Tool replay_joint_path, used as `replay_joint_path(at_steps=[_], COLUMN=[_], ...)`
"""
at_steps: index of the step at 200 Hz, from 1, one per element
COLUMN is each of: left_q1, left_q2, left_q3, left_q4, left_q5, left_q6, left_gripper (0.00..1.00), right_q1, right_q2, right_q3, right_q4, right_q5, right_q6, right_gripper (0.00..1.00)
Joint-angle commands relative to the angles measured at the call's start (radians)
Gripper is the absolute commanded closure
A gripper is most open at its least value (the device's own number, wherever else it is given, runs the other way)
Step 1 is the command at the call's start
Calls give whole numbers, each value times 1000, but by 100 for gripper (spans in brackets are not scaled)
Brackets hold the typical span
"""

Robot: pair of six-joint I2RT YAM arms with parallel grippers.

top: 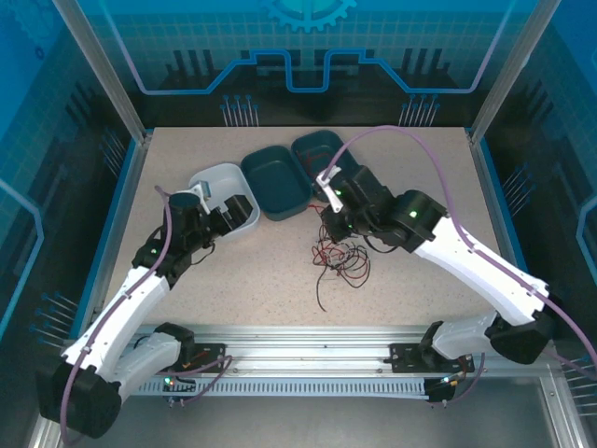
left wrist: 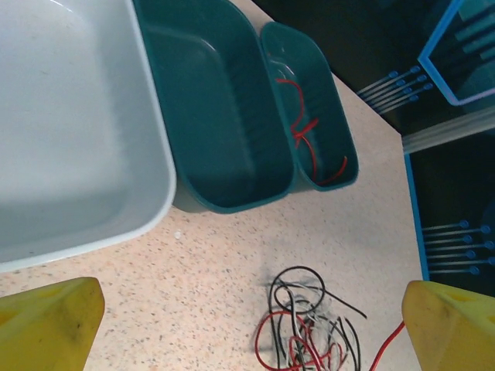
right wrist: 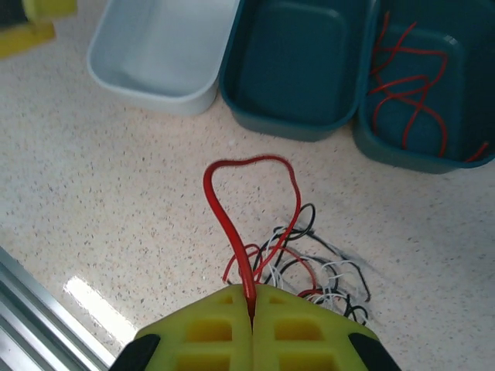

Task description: Untangle the cables

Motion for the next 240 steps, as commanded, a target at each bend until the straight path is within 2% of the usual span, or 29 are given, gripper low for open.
replay_joint_path(at_steps=[1, 45, 86, 113, 139, 161, 186, 206, 225, 240], left_q1=[-6, -56, -162, -217, -280, -294, -334, -368, -373, -372], left_q2=[13, 53, 108, 165, 192, 213, 227, 253, 288, 289], left_q3=[52, 68, 111, 156, 145, 136, 91, 51, 74, 100], left_q4=[3, 18, 61, 101, 178, 231, 344, 443, 393, 328], left_q5=[85, 105, 63, 111, 93, 143, 147, 182, 190, 172], left_q6=[47, 82, 148, 190, 242, 249, 261, 301, 298, 324], left_gripper=[1, 1, 1, 1, 1, 1, 1, 6, 5, 1], right_q1=[-12, -26, -40, -57, -75, -92, -101, -111, -127, -147], right_q2=[-62, -166, -196, -200, -189, -158, -122, -102, -79, -50], right_q3=[58, 146, 264, 310, 361, 436, 504, 527, 529, 540], right_q4=[-29, -42, -72, -101, -112, -145, -177, -177, -167, -168], right_q5=[62, 81, 49, 54, 15, 26, 70, 80, 89, 86], right_q6=[19, -6, -38, -32, -46, -50, -60, -66, -71, -73], right_gripper=[100, 100, 100, 100, 100, 100, 100, 100, 100, 100])
